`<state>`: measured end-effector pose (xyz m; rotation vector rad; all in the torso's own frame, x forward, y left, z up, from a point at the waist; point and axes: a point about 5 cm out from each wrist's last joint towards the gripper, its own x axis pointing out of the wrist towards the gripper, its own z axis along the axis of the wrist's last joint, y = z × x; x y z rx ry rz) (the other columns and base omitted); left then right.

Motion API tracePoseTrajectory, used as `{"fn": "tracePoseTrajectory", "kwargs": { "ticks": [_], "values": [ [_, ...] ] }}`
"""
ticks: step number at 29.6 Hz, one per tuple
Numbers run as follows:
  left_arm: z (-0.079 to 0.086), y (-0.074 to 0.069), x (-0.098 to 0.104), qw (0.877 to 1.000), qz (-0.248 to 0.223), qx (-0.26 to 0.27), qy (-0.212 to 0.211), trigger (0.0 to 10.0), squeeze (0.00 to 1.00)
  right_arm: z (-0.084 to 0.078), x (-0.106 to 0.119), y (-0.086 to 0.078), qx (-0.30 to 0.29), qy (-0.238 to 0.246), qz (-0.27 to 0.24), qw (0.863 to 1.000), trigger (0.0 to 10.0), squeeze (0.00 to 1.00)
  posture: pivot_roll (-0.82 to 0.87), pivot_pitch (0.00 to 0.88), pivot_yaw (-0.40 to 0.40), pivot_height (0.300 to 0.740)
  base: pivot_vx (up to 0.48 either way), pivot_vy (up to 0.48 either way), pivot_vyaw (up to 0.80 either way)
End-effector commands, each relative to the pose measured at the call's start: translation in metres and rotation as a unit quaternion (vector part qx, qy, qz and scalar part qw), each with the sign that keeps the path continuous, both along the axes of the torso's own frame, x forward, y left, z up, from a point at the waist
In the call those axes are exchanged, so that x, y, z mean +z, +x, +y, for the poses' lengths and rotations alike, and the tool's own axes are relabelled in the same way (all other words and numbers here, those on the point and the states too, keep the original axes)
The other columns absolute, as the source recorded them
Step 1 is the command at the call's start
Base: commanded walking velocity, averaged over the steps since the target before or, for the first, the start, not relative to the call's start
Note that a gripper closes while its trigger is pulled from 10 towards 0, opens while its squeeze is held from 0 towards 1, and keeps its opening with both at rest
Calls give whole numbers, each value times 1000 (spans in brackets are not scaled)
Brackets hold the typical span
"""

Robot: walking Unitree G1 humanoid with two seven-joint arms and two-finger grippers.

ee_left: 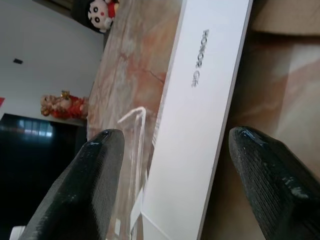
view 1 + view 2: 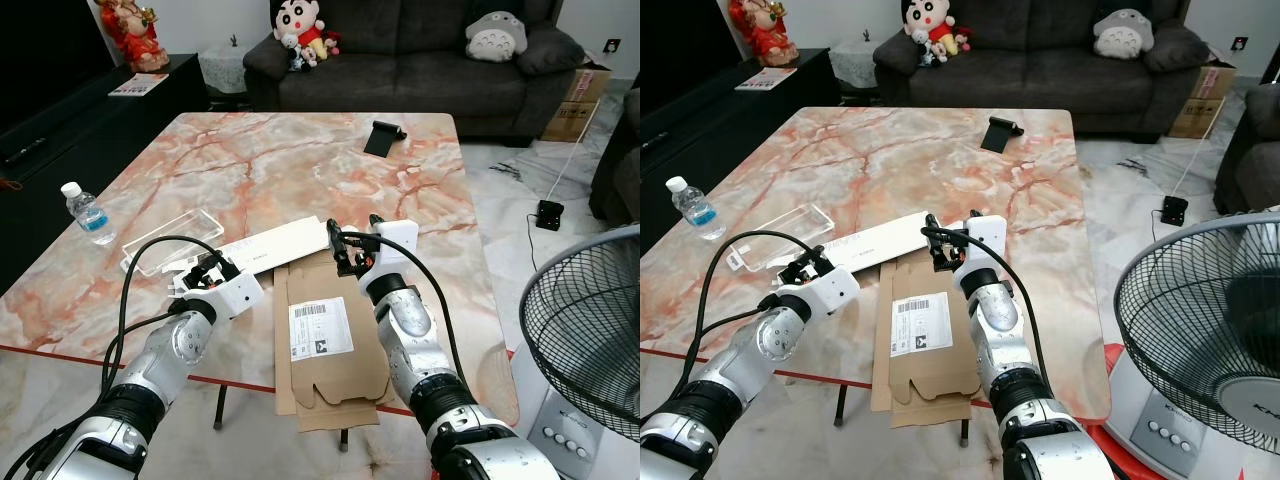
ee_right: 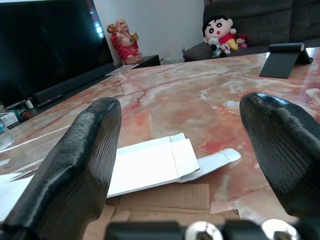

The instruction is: Picking trash to rubbish bin

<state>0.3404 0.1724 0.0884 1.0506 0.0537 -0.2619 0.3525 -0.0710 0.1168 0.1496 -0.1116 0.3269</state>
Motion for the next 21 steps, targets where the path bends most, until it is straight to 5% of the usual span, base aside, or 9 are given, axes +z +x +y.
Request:
{"fn": "tracePoseTrajectory", "kwargs": {
  "ticks": [1,21],
  "values": [
    [3,4,2,1000,6,7,6,10000,0,-1,0,0,1,-2,1,1000,10000,0,5,0,54,740,0,0,0],
    [-8,16,5,999,21,15,20,10000,0,-5,-2,-4,-2,-6,-1,1000,10000,0,-18,0,45,740,0,0,0]
  ]
}}
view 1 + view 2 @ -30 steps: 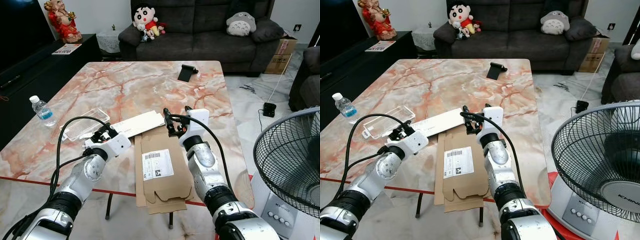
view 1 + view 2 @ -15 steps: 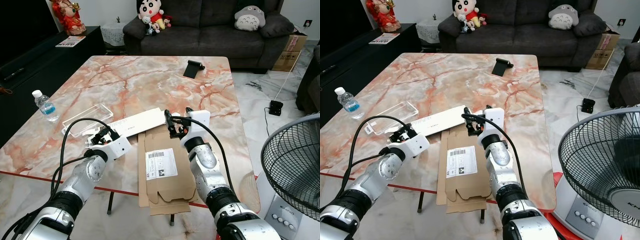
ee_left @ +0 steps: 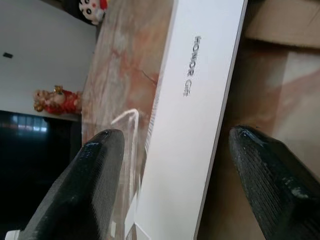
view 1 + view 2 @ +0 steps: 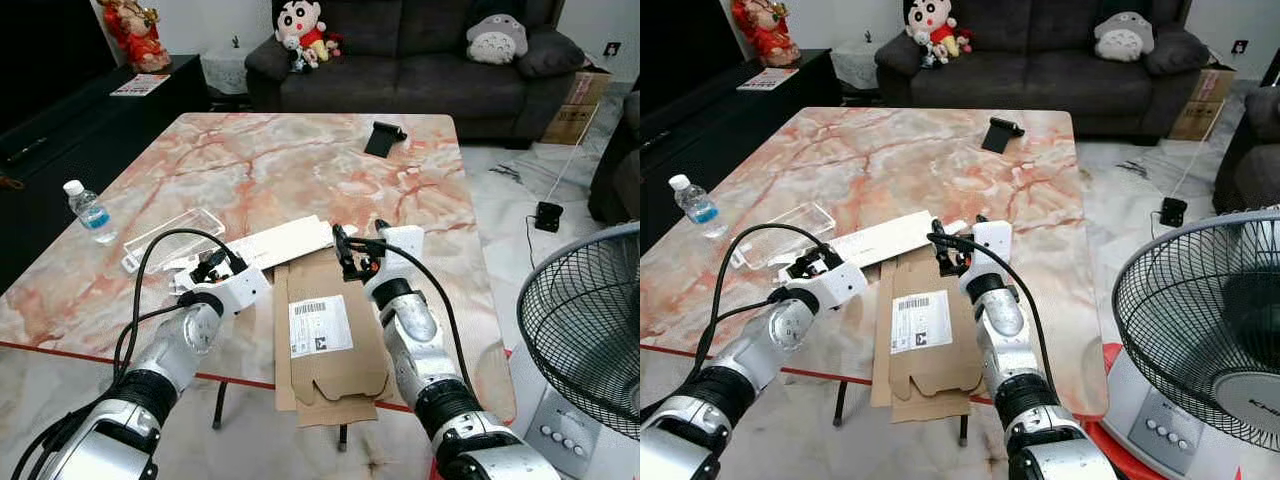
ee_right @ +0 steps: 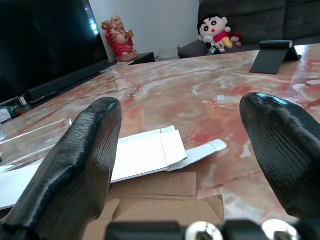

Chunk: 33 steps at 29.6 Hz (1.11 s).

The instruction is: Picking trash to rubbish bin

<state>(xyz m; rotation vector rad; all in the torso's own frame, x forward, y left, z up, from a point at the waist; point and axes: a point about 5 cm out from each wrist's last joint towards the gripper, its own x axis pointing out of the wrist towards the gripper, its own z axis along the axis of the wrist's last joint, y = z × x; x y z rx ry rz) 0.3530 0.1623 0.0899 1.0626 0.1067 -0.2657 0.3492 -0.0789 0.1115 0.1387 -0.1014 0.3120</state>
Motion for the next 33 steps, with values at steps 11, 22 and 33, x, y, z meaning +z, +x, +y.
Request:
{"fn": "tracePoseTrajectory", "kwargs": {
  "ticks": [11,22,33],
  "values": [
    [-2,12,9,1000,2,18,12,10000,0,0,-2,-6,3,-1,-2,1000,10000,0,-27,0,37,740,0,0,0],
    [-1,17,13,1000,5,30,8,10000,0,-2,-4,-12,1,0,4,1000,10000,0,-29,43,33,740,0,0,0],
    [-1,17,9,999,18,34,18,10000,0,-6,-6,-15,-8,-1,11,1000,10000,0,-26,84,39,740,0,0,0]
  ]
}}
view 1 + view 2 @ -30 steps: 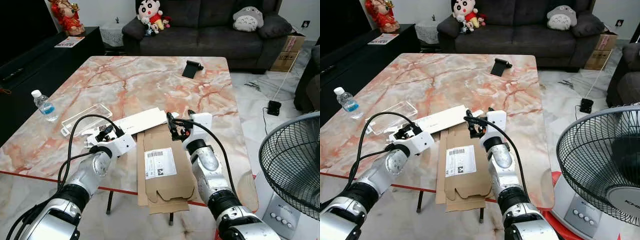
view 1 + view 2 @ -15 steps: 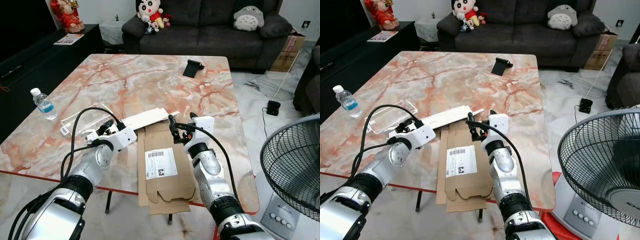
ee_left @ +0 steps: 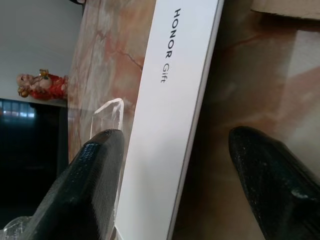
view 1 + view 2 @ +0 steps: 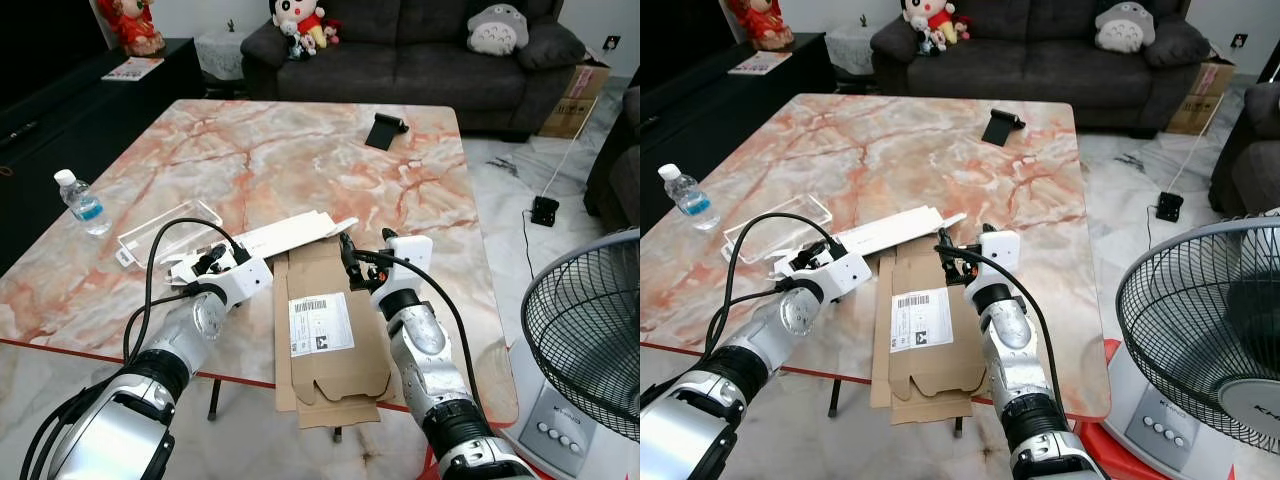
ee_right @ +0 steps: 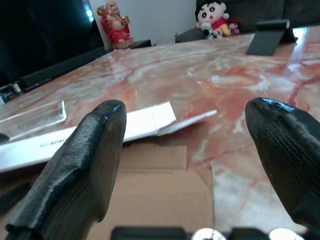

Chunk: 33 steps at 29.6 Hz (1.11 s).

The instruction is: Picking trash to rubbish bin

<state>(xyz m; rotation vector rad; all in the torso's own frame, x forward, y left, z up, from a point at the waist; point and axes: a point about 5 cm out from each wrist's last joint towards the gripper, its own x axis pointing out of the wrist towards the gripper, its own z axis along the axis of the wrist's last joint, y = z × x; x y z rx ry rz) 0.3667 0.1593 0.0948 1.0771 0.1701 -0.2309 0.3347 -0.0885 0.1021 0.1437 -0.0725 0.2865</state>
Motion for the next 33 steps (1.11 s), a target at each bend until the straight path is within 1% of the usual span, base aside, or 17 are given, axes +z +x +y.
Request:
{"fn": "tracePoseTrajectory", "kwargs": {
  "ticks": [1,6,10,16,17,18,33],
  "values": [
    [2,4,5,1000,1,7,7,10000,0,3,3,-1,4,-1,-4,1000,10000,0,-25,87,39,740,0,0,0],
    [5,8,10,1000,-13,26,11,10000,0,3,3,-2,1,0,-1,1000,10000,0,-25,99,42,740,0,0,0],
    [10,13,20,998,-32,47,12,10000,0,3,2,-3,-1,0,1,1000,10000,0,-25,104,42,740,0,0,0],
    [13,16,26,998,-35,58,17,10000,0,2,2,-3,-3,0,5,1000,10000,0,-25,102,44,740,0,0,0],
    [13,16,25,998,-34,58,17,8941,0,2,1,-3,-4,0,5,1000,10000,0,-26,101,45,740,0,0,0],
    [13,16,25,998,-32,56,16,0,0,1,1,-3,-5,0,6,1000,10000,0,-26,101,46,740,0,0,0],
    [12,14,19,998,-23,51,20,0,0,-2,0,-2,-12,-1,9,1000,10000,0,-30,89,51,740,0,0,0]
  ]
}}
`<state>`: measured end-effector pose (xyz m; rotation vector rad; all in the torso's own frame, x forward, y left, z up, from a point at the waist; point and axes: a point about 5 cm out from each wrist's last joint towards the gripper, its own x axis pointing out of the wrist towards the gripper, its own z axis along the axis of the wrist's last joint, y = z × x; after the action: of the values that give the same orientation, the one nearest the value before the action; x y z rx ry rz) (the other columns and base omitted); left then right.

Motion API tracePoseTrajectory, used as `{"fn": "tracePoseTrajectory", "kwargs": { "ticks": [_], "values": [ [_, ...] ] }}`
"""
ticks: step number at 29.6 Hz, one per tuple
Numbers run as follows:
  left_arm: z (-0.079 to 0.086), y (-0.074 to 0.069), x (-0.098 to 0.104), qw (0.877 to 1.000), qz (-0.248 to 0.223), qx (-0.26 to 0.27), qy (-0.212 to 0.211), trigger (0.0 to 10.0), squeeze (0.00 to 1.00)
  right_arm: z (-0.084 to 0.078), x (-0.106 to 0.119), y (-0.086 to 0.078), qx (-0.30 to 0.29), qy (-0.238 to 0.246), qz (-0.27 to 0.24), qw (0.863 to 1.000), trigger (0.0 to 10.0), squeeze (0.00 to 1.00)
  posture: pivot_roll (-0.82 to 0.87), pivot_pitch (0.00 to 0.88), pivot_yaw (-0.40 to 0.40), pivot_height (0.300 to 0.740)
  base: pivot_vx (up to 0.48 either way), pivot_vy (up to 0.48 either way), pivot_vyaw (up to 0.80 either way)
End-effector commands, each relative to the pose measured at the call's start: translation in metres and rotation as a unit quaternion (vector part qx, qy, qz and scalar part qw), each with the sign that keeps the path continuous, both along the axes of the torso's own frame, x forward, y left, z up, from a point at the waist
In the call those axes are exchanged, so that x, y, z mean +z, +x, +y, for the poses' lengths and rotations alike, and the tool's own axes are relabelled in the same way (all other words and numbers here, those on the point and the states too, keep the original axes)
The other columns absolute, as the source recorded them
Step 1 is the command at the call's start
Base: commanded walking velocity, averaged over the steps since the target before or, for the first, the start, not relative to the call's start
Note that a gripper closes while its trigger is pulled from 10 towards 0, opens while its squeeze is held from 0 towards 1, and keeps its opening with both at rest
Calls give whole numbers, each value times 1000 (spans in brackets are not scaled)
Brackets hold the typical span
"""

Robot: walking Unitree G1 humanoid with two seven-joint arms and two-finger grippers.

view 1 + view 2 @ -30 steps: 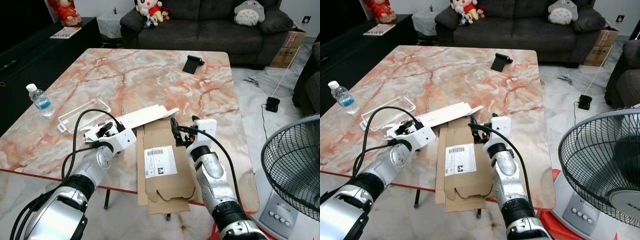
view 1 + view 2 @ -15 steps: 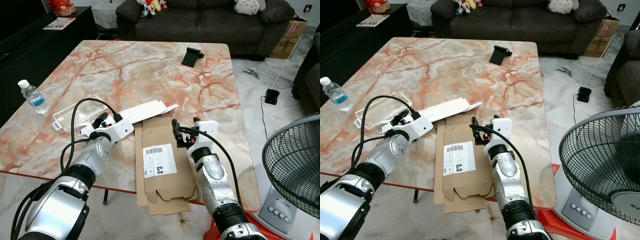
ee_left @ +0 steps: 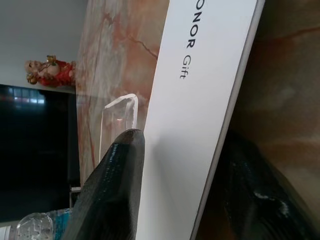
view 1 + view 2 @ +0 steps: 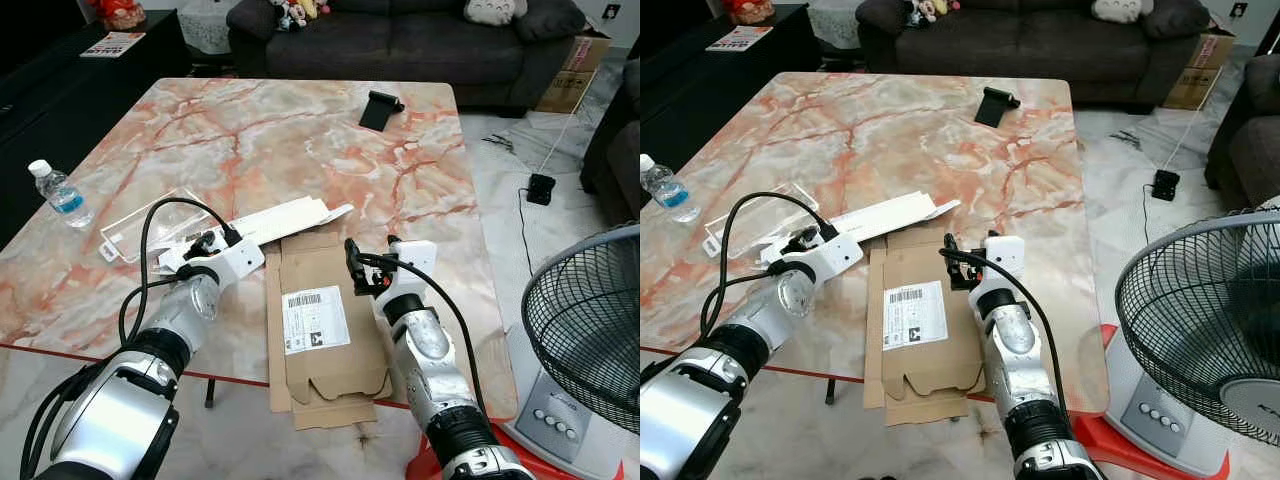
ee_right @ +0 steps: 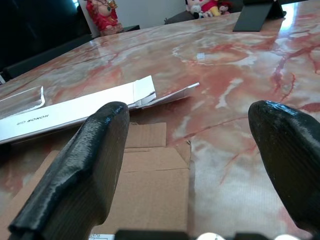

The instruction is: Picking trash to rubbish bin

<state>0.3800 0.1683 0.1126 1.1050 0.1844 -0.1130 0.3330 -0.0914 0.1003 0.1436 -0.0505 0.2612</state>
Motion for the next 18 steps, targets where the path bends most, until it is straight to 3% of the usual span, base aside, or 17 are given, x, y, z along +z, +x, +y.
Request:
{"fn": "tracePoseTrajectory", "kwargs": {
  "ticks": [1,18],
  "values": [
    [3,1,1,1000,1,2,2,0,0,1,2,-1,-1,1,-3,1000,10000,0,-30,89,51,740,0,0,0],
    [7,-1,-2,1000,-4,7,11,0,0,0,1,0,-9,4,0,1000,10000,0,-31,72,52,740,0,0,0]
  ]
}}
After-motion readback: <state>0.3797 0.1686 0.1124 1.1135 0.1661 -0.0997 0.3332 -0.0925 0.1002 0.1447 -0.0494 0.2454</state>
